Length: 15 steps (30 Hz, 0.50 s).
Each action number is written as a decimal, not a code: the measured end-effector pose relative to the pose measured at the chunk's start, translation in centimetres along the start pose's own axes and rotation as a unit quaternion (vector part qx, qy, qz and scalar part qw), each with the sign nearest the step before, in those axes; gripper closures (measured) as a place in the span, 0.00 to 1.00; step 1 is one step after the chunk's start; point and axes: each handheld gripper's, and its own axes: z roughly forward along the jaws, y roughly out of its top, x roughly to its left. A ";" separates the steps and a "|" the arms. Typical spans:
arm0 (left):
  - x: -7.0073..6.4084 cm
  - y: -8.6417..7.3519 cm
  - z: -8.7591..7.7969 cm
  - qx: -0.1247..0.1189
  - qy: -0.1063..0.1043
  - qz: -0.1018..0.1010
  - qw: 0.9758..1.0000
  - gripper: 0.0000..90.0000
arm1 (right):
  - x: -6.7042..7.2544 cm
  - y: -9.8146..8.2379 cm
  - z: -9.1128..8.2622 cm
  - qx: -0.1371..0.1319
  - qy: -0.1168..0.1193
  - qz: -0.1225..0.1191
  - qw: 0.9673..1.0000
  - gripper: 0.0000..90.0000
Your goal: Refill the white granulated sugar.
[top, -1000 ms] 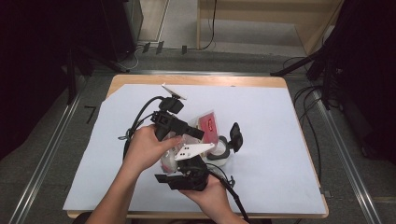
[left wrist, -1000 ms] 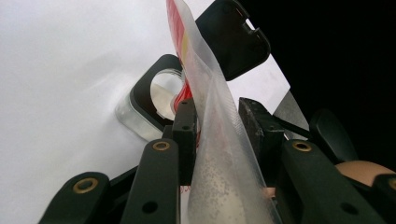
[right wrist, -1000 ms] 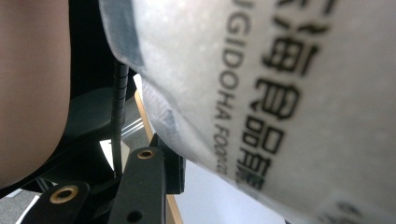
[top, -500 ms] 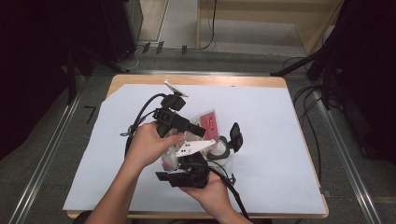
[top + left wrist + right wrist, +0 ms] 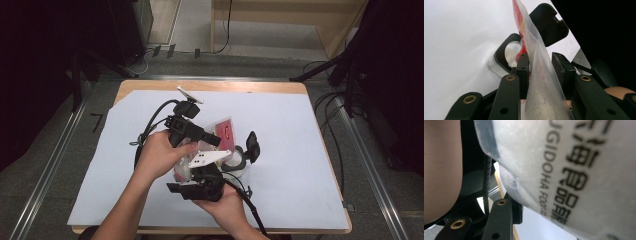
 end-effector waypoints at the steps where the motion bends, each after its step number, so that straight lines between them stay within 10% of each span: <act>1: 0.0 0.0 0.0 -0.001 0.000 -0.002 1.000 0.77 | 0.0 0.0 0.0 0.000 -0.001 -0.001 1.000 0.70; 15: -0.1 -0.2 0.1 -0.007 -0.001 -0.004 1.000 0.77 | 0.0 -0.1 0.0 0.001 -0.002 -0.005 1.000 0.70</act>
